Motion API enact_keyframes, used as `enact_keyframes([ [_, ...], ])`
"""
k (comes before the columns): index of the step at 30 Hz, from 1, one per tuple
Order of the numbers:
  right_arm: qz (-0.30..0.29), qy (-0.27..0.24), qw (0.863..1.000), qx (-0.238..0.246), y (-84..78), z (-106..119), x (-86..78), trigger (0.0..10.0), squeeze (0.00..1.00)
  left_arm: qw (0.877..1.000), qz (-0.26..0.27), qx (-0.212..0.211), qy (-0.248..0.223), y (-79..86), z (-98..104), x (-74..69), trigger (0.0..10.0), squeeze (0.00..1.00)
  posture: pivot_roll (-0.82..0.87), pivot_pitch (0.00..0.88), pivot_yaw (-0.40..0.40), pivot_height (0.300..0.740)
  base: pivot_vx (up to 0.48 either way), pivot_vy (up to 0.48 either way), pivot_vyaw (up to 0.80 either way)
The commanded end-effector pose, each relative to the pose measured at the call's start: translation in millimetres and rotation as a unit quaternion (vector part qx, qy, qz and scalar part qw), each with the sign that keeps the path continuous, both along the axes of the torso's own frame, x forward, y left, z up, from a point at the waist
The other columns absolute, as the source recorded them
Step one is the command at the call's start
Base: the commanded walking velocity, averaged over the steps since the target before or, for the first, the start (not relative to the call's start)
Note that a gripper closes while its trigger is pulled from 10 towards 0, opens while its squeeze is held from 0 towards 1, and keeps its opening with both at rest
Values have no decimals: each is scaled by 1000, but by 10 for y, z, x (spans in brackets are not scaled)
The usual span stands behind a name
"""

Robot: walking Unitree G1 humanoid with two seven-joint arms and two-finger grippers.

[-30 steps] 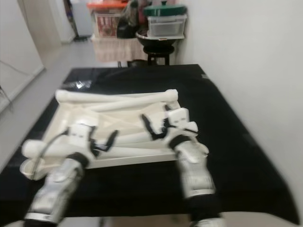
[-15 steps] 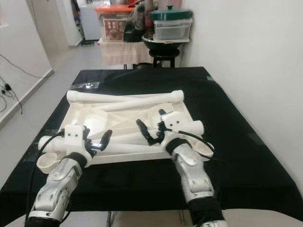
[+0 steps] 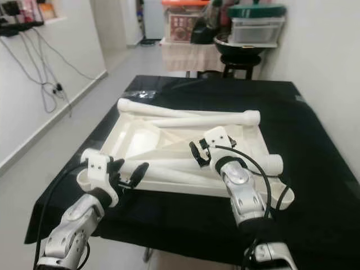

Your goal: Building children table

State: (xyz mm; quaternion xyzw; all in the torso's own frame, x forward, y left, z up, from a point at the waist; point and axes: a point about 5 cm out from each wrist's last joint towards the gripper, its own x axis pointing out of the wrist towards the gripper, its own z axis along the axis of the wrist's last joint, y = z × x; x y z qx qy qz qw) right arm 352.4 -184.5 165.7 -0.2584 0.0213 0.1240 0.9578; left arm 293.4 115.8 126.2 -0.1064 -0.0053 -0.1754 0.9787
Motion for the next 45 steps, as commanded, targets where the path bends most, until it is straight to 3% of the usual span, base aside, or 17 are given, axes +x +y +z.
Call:
enact_keyframes([
  [1,7,5,999,-31,16,9,-3,10000,0,1000,6,0,10,9,-39,-9,10000,0,-27,0,4,740,0,-469,0],
  [2,31,15,997,-68,27,45,-2,10000,0,1000,13,-5,16,13,-52,0,10000,0,-25,0,-1,740,0,0,0],
  [3,31,15,997,-68,27,45,-2,10000,0,1000,13,-5,16,13,-52,0,10000,0,-25,0,-1,740,0,0,0],
  [5,118,46,985,-121,101,140,-35,10000,0,1000,13,-13,25,-5,-86,-5,10000,0,-29,0,-3,740,0,0,0],
  [6,118,46,985,-121,101,140,-35,10000,0,1000,13,-13,25,-5,-86,-5,10000,0,-29,0,-3,740,0,0,0],
  [7,194,72,967,-148,164,238,-77,10000,0,999,4,-14,31,-33,-115,-20,10000,0,-30,0,-4,740,0,0,0],
  [11,220,94,957,-162,178,280,-88,10000,0,999,-3,-16,33,-44,-125,-28,10000,0,-31,0,-6,740,0,0,0],
  [13,248,158,929,-224,124,321,-83,10000,0,999,-30,-16,40,-98,-146,-56,10000,0,-20,0,-20,740,0,0,0],
  [14,248,158,929,-224,124,321,-83,10000,0,999,-30,-16,40,-98,-146,-56,10000,0,-20,0,-20,740,0,0,0],
  [15,251,185,917,-248,91,336,-80,10000,0,998,-41,-15,42,-122,-152,-69,10000,0,-19,0,-22,740,0,0,0],
  [22,214,256,880,-337,47,417,105,10000,0,997,-52,-15,52,-141,-195,-110,10000,0,-7,0,-38,740,0,0,0],
  [25,201,267,878,-342,73,416,144,10000,0,997,-57,-15,54,-148,-199,-109,10000,0,-2,0,-40,740,0,0,0],
  [27,163,287,868,-372,54,381,233,10000,0,996,-69,-10,58,-176,-223,-117,10000,0,15,0,-48,740,0,0,0],
  [34,105,286,853,-423,-41,448,353,10000,0,995,-75,-10,58,-187,-234,-143,10000,0,23,0,-54,740,0,0,0],
  [36,98,295,836,-451,-96,459,357,10000,0,995,-77,-12,59,-194,-231,-144,10000,0,19,0,-55,740,0,0,0],
  [39,96,300,830,-461,-116,455,354,10000,0,995,-77,-13,59,-197,-230,-145,10000,0,19,0,-55,740,0,0,0],
  [45,89,331,792,-505,-200,368,357,10000,0,995,-80,-17,60,-209,-222,-148,10000,0,16,0,-59,740,0,0,0],
])
